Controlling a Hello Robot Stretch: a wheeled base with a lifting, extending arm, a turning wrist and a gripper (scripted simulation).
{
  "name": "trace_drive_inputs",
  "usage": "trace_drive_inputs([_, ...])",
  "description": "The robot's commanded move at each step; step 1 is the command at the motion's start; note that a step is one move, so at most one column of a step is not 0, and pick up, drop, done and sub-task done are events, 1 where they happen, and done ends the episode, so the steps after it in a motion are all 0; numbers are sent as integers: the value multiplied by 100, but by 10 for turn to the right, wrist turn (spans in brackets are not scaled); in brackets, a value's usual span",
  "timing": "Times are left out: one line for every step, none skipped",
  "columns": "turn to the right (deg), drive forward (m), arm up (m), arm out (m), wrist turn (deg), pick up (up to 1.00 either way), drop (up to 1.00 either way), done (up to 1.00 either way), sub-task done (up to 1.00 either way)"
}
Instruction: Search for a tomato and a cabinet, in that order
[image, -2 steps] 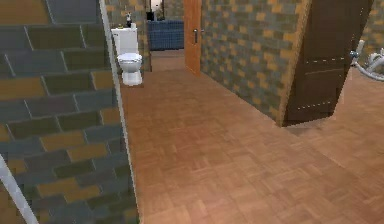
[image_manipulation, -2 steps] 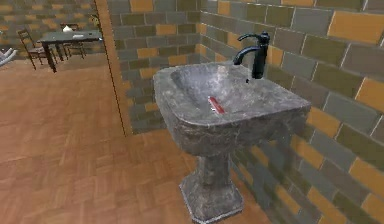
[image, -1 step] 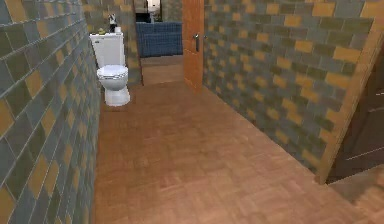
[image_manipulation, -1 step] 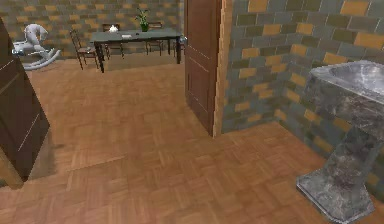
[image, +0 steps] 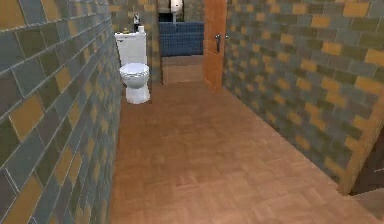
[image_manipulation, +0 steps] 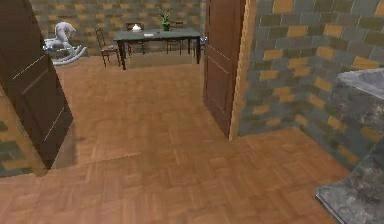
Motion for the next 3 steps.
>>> trace_drive_inputs([0, 100, 0, 0, 0, 0, 0, 0, 0])
trace_drive_inputs([0, 100, 0, 0, 0, 0, 0, 0, 0])
trace_drive_inputs([0, 100, 0, 0, 0, 0, 0, 0, 0])
